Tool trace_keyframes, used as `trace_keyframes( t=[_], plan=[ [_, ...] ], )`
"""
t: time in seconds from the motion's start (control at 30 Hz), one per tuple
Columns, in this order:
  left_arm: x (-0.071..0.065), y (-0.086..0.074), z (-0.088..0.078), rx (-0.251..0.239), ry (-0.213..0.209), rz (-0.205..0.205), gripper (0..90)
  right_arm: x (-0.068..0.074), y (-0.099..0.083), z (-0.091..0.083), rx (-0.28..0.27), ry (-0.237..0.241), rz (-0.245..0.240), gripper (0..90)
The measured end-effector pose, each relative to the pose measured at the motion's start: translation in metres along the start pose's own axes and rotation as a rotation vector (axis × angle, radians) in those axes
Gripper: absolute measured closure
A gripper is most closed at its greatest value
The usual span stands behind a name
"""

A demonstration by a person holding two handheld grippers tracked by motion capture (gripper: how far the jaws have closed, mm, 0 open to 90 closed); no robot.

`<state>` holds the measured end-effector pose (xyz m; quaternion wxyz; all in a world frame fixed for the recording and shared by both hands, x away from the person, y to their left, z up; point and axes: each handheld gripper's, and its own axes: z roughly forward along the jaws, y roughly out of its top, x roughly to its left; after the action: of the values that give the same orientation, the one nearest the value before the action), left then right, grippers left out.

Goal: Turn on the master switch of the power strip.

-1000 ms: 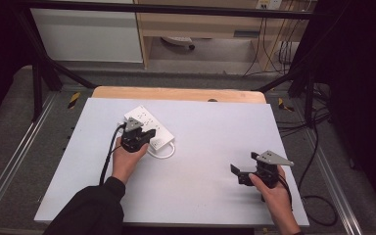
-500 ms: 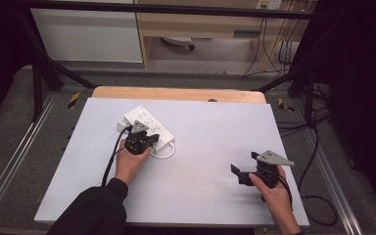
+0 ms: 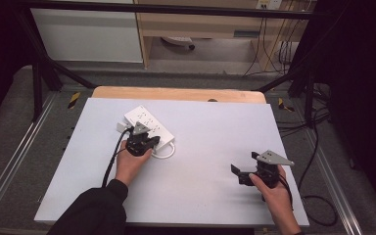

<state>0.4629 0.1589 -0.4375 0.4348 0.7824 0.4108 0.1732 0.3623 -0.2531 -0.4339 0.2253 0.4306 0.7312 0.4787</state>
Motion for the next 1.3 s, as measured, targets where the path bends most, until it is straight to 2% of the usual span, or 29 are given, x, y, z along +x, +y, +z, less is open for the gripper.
trace_keyframes(
  t=[0.53,0.83,1.3],
  plan=[
    [-0.0009,-0.0009,0.0022,0.006,0.000,0.000,90.0,0.0000,0.0009,-0.0002,0.001,0.000,-0.006,3.2],
    [-0.0032,-0.0009,0.0023,0.010,0.018,0.029,90.0,0.0002,0.0011,-0.0001,0.007,0.003,-0.007,3.3],
    [-0.0031,-0.0009,0.0038,0.014,0.015,0.022,90.0,0.0004,0.0016,-0.0003,0.009,0.006,-0.006,3.2]
  ],
)
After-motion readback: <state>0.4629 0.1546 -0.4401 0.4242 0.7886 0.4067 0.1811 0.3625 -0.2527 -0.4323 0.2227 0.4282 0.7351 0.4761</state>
